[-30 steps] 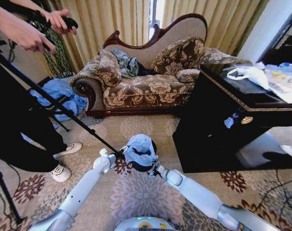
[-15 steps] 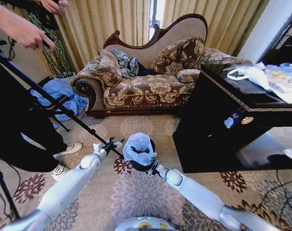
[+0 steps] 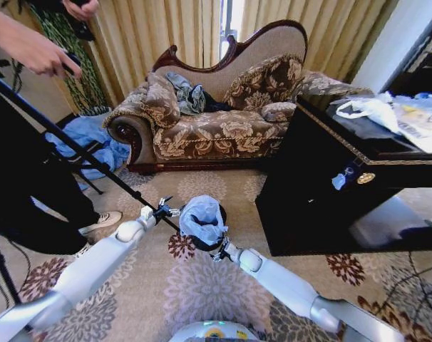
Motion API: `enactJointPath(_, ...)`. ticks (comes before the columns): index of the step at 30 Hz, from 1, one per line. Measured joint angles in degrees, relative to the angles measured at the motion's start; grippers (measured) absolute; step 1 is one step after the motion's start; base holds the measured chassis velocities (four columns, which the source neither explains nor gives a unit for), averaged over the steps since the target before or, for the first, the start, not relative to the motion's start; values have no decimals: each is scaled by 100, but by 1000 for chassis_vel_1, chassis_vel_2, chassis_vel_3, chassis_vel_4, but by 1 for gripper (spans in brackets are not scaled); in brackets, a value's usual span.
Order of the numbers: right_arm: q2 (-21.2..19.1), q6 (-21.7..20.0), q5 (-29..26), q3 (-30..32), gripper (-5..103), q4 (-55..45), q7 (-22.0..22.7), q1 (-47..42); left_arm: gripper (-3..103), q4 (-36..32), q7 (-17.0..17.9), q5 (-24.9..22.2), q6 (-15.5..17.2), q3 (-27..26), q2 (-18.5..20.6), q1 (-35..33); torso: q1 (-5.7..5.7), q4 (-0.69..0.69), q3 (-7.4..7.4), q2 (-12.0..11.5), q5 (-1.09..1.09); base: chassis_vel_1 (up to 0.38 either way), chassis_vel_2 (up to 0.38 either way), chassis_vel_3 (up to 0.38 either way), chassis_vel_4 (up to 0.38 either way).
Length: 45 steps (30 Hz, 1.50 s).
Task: Place a garbage bag over the trash bin.
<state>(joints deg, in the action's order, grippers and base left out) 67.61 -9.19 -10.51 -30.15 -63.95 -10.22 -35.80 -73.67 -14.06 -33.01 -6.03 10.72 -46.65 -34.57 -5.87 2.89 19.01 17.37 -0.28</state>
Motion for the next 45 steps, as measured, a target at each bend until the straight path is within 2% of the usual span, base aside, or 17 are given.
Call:
enactJointPath(3,-1,15,3,34,99,23,-2,0,82,274,-13,33,-106,249,-114,298,0,1,0,0,0,0,0,0,0)
enactJointPath(6,-18,56,24,98,99,39,-4,-16,80,827,-158,-60,-220,851,-316,835,0,-1,0,0,0,0,0,0,0)
enactJointPath(7,-18,56,24,98,99,39,-4,-16,80,827,-158,-60,-220,851,-316,835,0,-1,0,0,0,0,0,0,0)
enactJointPath(10,-50,70,31,132,99,25,-5,-39,80,1107,-367,-280,-248,1140,-453,1153,0,-1,0,0,0,0,0,0,0)
enactJointPath(13,-146,95,33,150,99,-33,-11,-74,81,1483,-802,-523,-292,1472,-683,1613,-1,1,0,0,0,0,0,0,0)
enactJointPath(20,-199,139,32,205,99,-53,-28,-118,84,1816,-1144,-604,-300,1810,-900,2020,1,-1,0,0,1,0,0,0,0)
enactJointPath(24,-182,204,40,244,99,5,-44,-139,70,2016,-1372,-518,-234,1971,-992,2205,0,1,0,0,0,0,0,0,0)
enactJointPath(26,-171,222,45,255,99,32,-46,-139,70,2046,-1456,-475,-211,2016,-990,2250,0,0,0,0,1,0,0,0,0)
enactJointPath(28,-153,265,58,275,99,88,-57,-134,59,2121,-1671,-371,-141,2108,-978,2319,0,-1,0,0,0,0,0,0,0)
enactJointPath(29,-153,265,58,275,99,88,-57,-134,59,2121,-1671,-371,-141,2108,-978,2319,0,-1,0,0,0,0,0,0,0)
enactJointPath(32,-152,294,61,294,99,114,-73,-129,42,2189,-1993,-253,-69,2128,-971,2357,0,0,0,0,0,0,0,0,0)
enactJointPath(33,-152,294,61,294,99,114,-73,-129,42,2189,-1993,-253,-69,2128,-971,2357,0,0,0,0,0,0,0,0,0)
enactJointPath(36,-151,340,67,330,99,146,-76,-132,26,2292,-2055,-209,-117,2131,-1022,2358,0,-1,0,0,0,0,0,0,0)
enactJointPath(37,-151,340,67,330,99,146,-76,-132,26,2292,-2055,-209,-117,2131,-1022,2358,0,-1,0,0,0,0,0,0,0)
enactJointPath(38,-151,347,68,336,99,156,-76,-134,26,2366,-2055,-209,-145,2128,-1083,2358,0,-2,0,0,1,0,0,0,0)
enactJointPath(42,-159,388,76,336,99,191,-77,-134,5,2918,-2021,-192,-321,2031,-1553,2428,0,0,0,0,1,0,0,0,0)
enactJointPath(45,-174,387,72,335,99,171,-77,-137,2,3055,-1965,-187,-356,1986,-1684,2441,0,1,0,0,-1,0,0,0,0)
